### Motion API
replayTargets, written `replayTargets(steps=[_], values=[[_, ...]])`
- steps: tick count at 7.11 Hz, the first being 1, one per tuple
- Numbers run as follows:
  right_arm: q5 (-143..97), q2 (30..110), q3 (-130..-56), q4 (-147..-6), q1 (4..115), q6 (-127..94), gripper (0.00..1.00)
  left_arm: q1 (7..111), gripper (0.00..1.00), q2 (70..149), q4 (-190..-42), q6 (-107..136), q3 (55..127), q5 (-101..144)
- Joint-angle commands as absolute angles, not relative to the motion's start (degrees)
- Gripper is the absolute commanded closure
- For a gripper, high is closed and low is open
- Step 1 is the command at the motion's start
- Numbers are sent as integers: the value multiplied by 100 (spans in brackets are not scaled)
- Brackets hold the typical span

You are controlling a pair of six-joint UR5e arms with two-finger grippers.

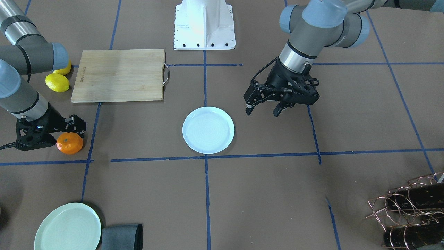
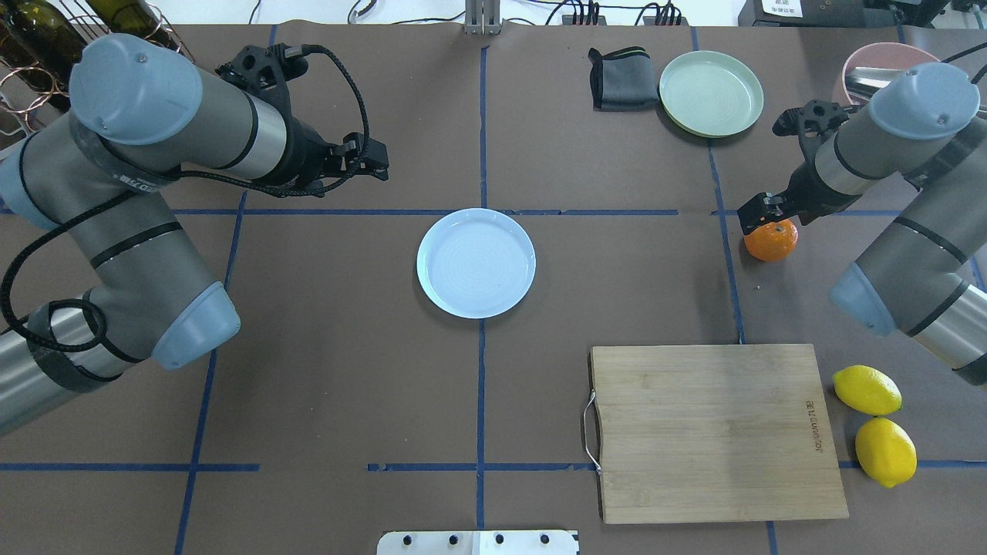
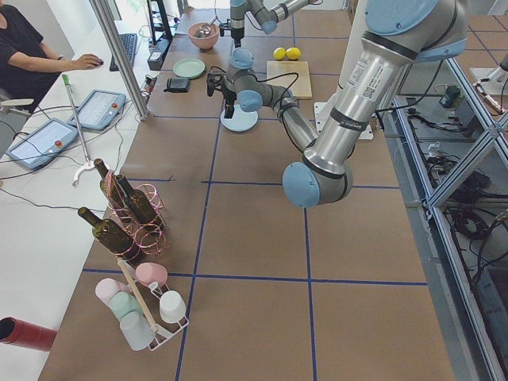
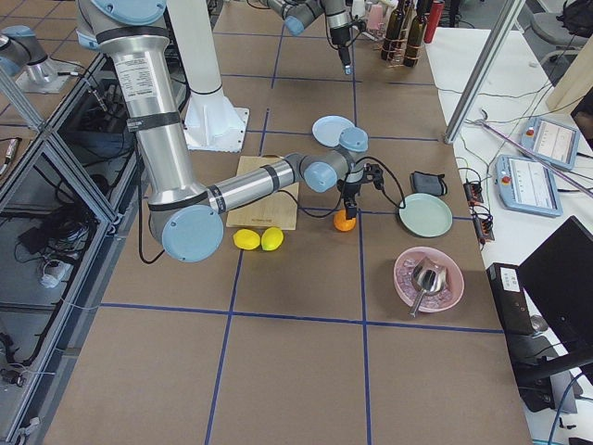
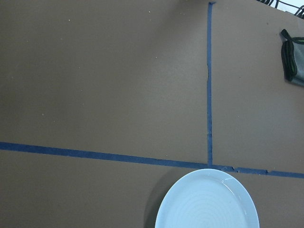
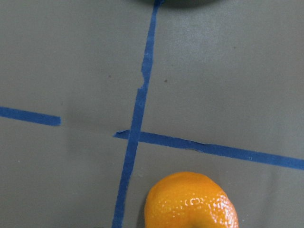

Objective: Pick orange to plate
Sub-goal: 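Release the plate and raise the left gripper while the right gripper grasps the orange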

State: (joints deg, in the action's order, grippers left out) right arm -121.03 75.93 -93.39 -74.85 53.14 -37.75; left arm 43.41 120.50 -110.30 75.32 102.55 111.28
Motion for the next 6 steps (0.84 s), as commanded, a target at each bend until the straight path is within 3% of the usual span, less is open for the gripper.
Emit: replayTargets(steps=[1, 6], values=[[-12076, 7594, -9159, -7480, 5300, -3394, 0, 4351, 0, 12050, -11030, 7532, 10239, 11136], [-12076, 7453, -8816, -7488, 5256, -3401, 0, 4359, 0, 12050, -11030, 7532, 10257, 11145]])
